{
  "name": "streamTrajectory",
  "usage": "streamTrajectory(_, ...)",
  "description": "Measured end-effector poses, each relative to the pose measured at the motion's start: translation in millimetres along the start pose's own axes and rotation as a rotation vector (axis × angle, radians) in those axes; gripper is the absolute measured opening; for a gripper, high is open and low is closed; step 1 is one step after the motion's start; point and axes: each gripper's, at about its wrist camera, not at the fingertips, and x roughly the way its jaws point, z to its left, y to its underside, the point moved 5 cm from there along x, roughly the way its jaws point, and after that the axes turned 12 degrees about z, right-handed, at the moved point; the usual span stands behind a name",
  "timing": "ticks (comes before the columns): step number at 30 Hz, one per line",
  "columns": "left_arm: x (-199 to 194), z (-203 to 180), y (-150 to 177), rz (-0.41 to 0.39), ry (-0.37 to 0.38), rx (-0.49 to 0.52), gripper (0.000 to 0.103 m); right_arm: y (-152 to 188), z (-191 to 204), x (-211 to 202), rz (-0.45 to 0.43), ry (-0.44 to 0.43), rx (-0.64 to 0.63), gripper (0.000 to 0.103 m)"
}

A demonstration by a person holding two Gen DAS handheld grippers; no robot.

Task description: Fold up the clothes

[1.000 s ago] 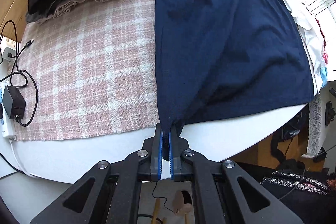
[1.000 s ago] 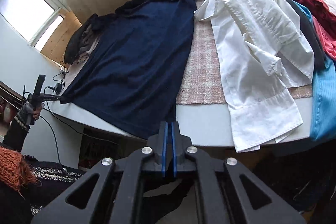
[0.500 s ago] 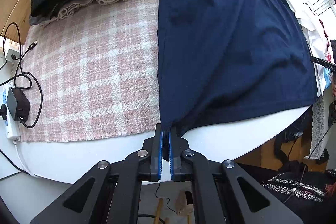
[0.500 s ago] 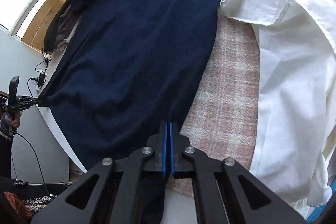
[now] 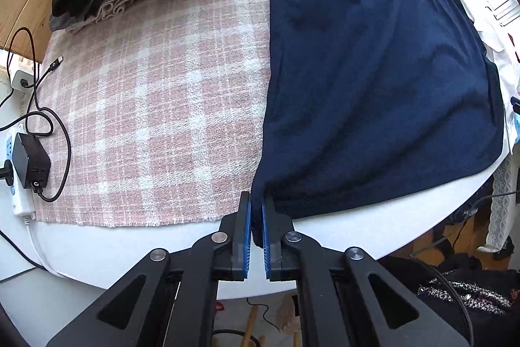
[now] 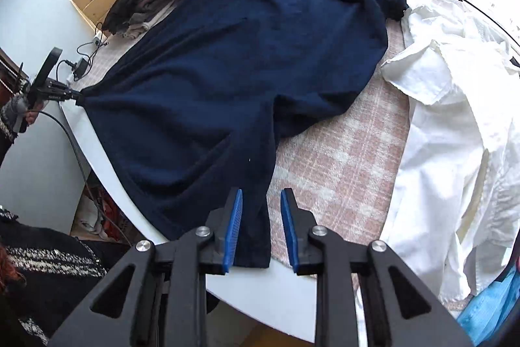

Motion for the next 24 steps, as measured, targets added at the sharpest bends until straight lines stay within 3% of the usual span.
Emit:
streamTrajectory(3,-1.4,2.9,2.0,0.000,0.017,-0.009,0.005,22.2,18.6,16.6,0.054,0.025,-0.092,0.036)
streamTrajectory(5,-1.6,4.7,3.4,0.003,0.024,-0.015,0.005,29.2,24.8,27.1,0.070,0.067,-0.142,0.051)
streamTrajectory(7,-3.5,5.7,4.9,0.003,0.021,-0.018,0.005,34.3,29.2,36.0,0.083,0.101,-0.182,0.051)
streamTrajectory(12,-13.1,6.9,9.6,-0.008,0.009,-0.009,0.005,20.2,14.3,37.1,0.050,0.071,-0.148,0.051)
streamTrajectory(13,-15.4,7.7,10.5,-0.012,0.012,-0.011,0.005,17.4,11.4,37.2,0.043,0.065,-0.141,0.050)
streamTrajectory(14,-17.8,8.1,11.6,-0.017,0.015,-0.011,0.005,14.5,8.4,37.4,0.036,0.059,-0.134,0.033)
streamTrajectory(15,-20.4,7.9,12.9,-0.022,0.015,-0.007,0.005,11.7,4.8,36.2,0.030,0.043,-0.118,0.005)
streamTrajectory(18,-27.8,3.7,18.6,-0.037,0.033,0.014,0.005,5.7,-7.0,15.4,-0.004,-0.069,-0.023,0.005)
streamTrajectory(22,-38.1,-9.5,30.7,-0.056,0.119,0.050,0.005,13.8,-12.6,-50.2,-0.140,-0.155,0.053,0.005)
streamTrajectory(24,-36.3,-10.1,33.5,-0.063,0.091,0.055,0.005,15.5,-10.9,-83.6,-0.213,-0.168,0.109,0.004)
